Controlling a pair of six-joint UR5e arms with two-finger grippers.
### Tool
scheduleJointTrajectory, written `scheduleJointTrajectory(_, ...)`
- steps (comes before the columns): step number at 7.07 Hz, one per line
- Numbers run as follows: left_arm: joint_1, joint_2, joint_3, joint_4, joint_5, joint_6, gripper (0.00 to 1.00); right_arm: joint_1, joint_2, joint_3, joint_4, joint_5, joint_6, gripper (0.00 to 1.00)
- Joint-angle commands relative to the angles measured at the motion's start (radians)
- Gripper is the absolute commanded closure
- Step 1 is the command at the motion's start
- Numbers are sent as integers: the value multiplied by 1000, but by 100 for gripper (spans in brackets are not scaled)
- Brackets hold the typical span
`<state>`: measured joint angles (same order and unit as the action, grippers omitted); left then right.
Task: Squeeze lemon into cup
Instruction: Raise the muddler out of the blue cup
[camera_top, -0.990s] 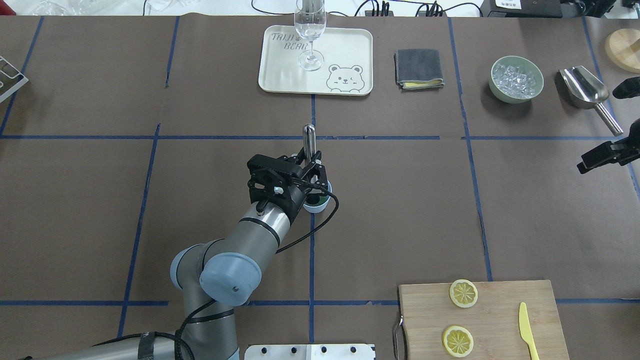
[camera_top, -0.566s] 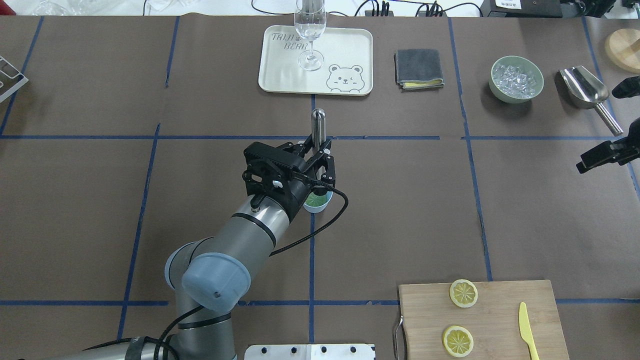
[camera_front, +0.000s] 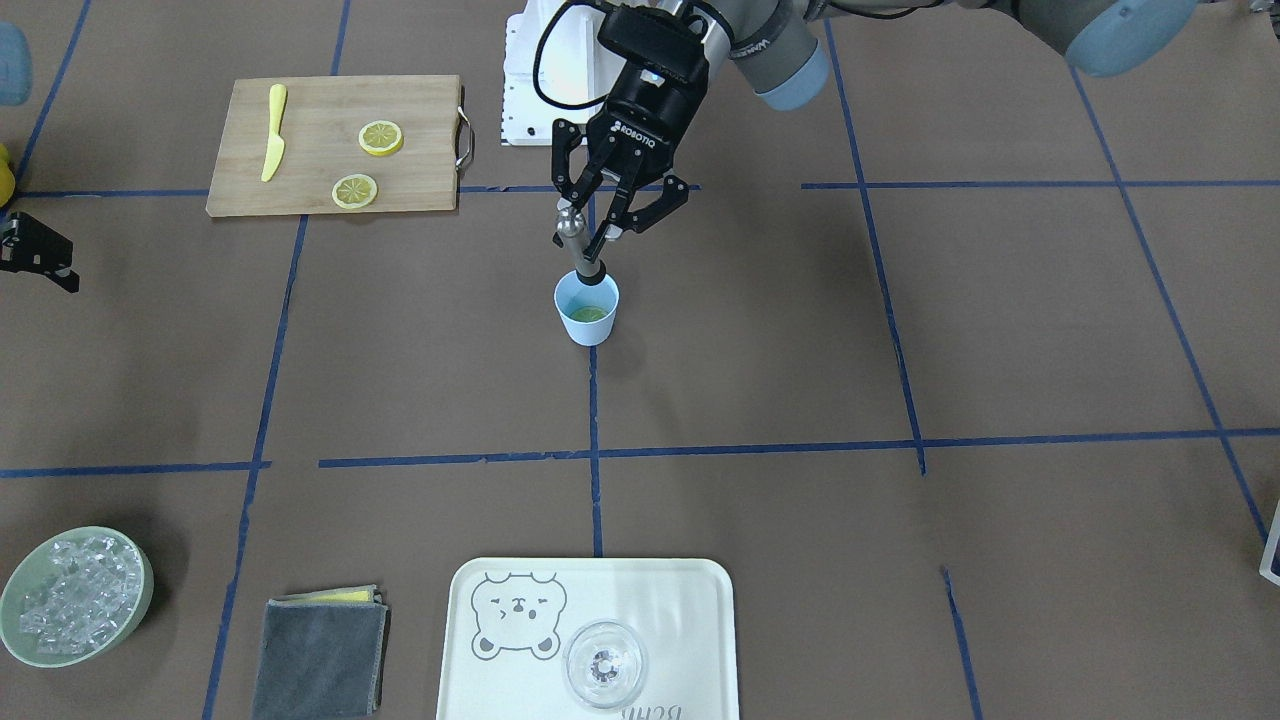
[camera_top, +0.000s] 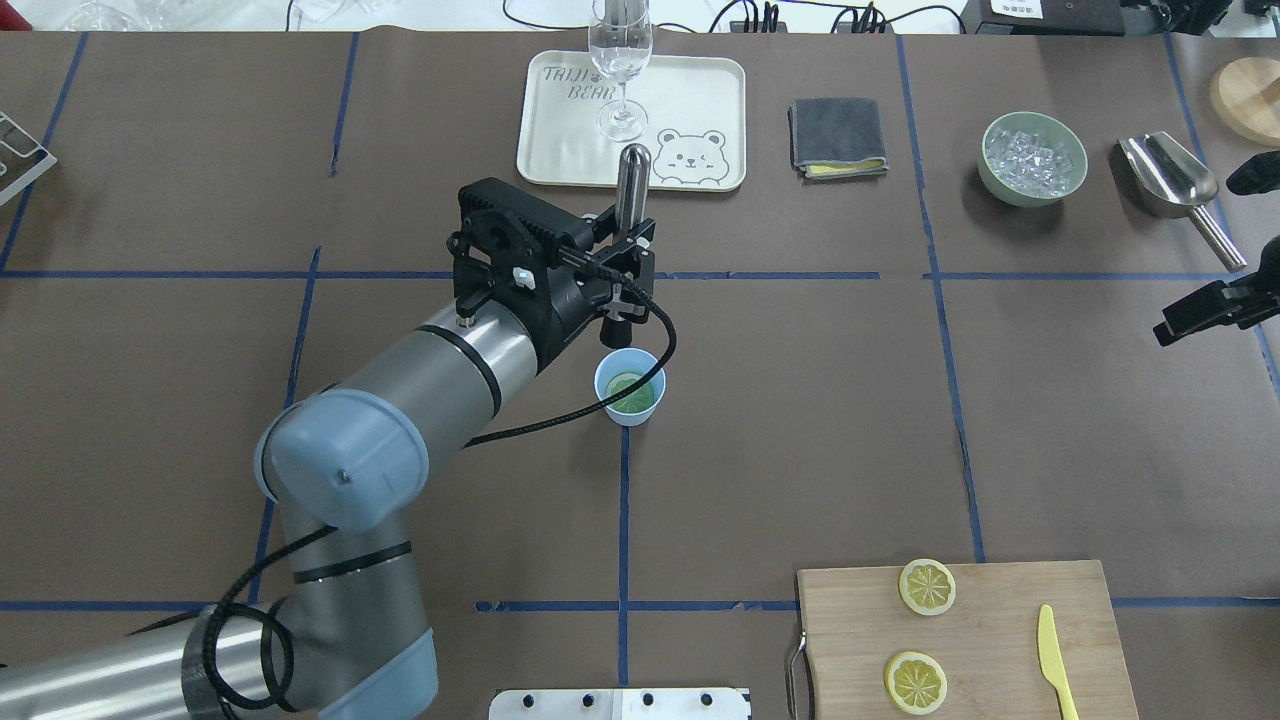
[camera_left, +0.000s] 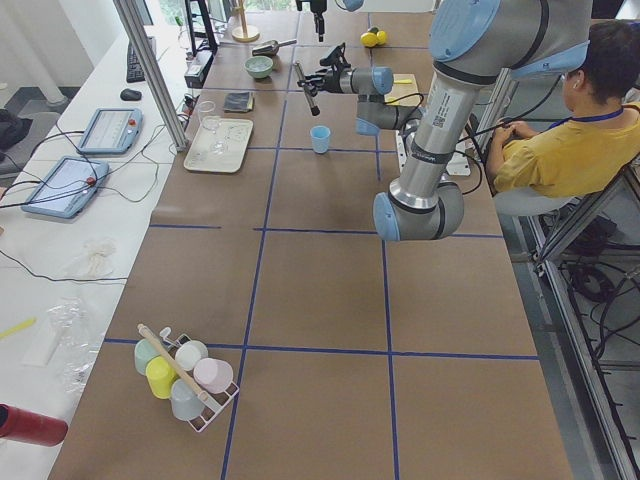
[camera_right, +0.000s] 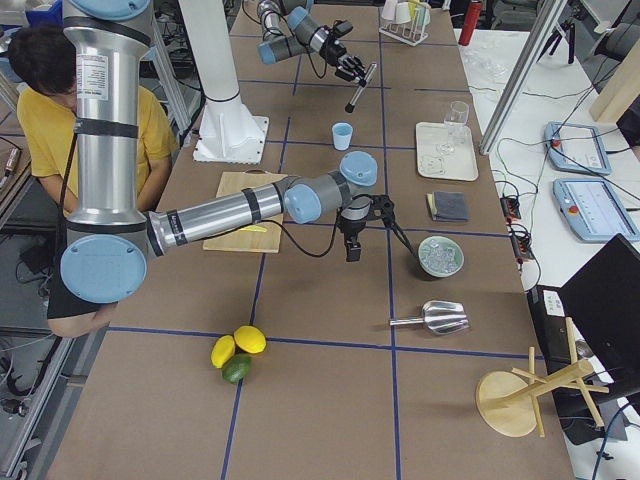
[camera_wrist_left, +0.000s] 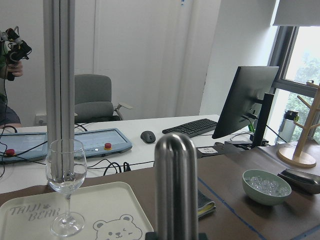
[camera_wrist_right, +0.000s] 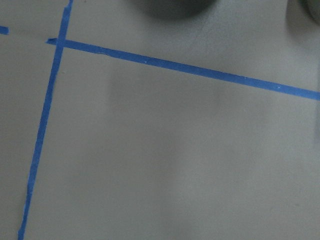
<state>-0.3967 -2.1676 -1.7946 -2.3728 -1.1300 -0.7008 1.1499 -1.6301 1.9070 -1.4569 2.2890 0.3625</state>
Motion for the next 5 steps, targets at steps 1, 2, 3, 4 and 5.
scheduleJointTrajectory(1,-133,123,-16,116,-382,-31,100,1,-5,3,15,-2,0,1)
scheduleJointTrajectory(2,-205,212,-11,138,-568,-32,100,5,-1,1,15,-2,-5,1)
scheduleJointTrajectory(3,-276,279,-3,240,-694,-28,100,10,0,1,15,-3,-10,1)
scheduleJointTrajectory(4,-351,287,-11,438,-843,-5,100,14,-4,3,35,-2,-7,1)
scheduleJointTrajectory(5,-364,288,-12,593,-867,-8,100,14,-7,1,44,-2,-8,1)
